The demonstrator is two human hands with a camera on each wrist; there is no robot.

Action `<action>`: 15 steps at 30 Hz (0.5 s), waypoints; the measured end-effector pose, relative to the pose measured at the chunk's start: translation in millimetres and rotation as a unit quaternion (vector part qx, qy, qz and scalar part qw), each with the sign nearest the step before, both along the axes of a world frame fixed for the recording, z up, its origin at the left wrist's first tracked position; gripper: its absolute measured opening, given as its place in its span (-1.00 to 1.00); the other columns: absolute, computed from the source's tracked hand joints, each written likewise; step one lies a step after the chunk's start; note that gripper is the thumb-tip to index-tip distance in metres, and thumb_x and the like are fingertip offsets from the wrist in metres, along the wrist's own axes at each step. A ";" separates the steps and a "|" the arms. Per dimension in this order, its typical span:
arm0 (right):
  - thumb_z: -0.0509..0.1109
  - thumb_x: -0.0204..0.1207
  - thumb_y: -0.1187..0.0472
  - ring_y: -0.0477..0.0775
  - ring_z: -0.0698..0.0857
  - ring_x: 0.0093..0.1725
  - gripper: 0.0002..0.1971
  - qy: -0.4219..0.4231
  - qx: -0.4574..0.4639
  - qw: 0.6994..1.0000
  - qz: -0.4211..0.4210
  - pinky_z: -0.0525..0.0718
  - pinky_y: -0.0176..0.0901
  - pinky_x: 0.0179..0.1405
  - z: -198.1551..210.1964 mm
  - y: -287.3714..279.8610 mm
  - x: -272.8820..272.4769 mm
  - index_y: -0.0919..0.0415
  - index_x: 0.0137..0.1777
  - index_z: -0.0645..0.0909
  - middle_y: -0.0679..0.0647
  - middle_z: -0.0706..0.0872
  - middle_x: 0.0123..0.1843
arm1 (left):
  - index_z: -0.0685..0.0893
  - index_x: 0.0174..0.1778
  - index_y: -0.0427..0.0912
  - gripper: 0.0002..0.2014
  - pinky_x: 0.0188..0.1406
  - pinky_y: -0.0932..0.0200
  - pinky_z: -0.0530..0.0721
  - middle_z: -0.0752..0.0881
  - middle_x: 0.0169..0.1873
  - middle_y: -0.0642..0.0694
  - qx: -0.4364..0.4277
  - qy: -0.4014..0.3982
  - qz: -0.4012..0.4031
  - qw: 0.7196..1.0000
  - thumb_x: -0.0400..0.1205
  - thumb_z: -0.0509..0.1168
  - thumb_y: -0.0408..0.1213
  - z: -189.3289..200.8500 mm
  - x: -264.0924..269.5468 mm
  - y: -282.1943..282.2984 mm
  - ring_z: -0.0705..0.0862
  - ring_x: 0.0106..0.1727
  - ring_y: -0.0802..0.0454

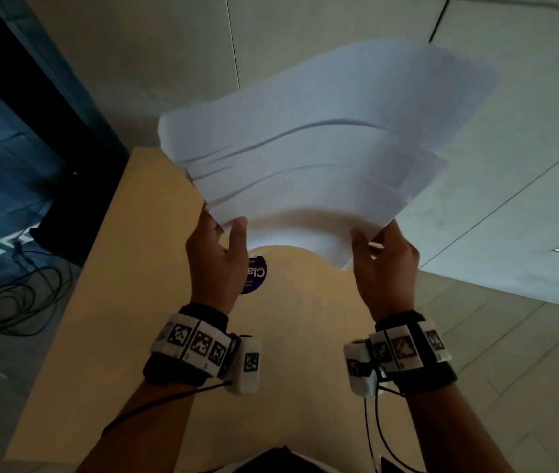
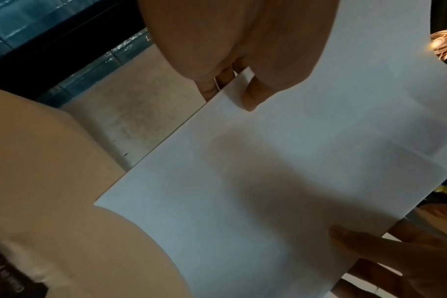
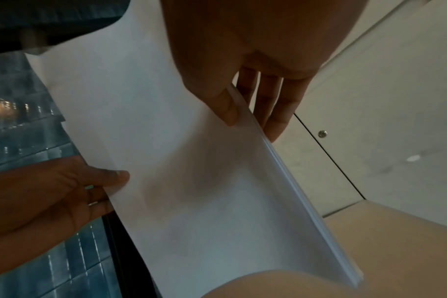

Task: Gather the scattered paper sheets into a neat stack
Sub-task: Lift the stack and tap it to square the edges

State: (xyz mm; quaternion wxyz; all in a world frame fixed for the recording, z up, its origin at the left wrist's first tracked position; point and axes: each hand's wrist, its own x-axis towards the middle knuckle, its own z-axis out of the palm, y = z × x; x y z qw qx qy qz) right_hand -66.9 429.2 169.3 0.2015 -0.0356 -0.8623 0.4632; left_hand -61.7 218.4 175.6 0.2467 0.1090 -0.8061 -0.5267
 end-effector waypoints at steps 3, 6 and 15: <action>0.41 0.55 0.21 -0.03 0.71 -0.09 -0.67 -0.092 0.022 0.995 0.025 0.70 -0.18 -0.04 -31.1 1.8 5.3 0.20 0.30 0.54 -0.09 0.70 -0.06 | 0.59 0.14 -0.28 -0.79 -0.16 0.09 0.69 0.68 -0.23 0.09 0.006 -0.064 -0.015 0.998 0.61 0.38 -0.36 -34.1 7.1 -5.4 0.68 -0.23 0.07; 0.43 0.53 0.19 0.04 0.70 0.07 -0.64 -0.181 0.033 0.982 0.050 0.64 -0.13 0.01 -67.1 5.8 8.0 0.16 0.30 0.49 0.03 0.73 0.08 | 0.56 0.12 -0.20 -0.76 -0.11 -0.16 0.69 0.67 -0.20 -0.31 0.012 -0.139 -0.029 0.990 0.58 0.40 -0.34 -60.7 14.0 -11.5 0.60 -0.23 -0.03; 0.38 0.57 0.19 0.12 0.78 -0.14 -0.79 -0.151 0.037 0.987 0.031 0.69 -0.15 -0.12 -52.6 2.0 -4.8 0.23 0.16 0.66 0.09 0.82 -0.03 | 0.62 0.13 -0.31 -0.81 -0.08 0.07 0.74 0.73 -0.18 -0.12 -0.006 -0.107 -0.024 0.994 0.62 0.37 -0.37 -51.7 4.4 -12.5 0.69 -0.13 -0.05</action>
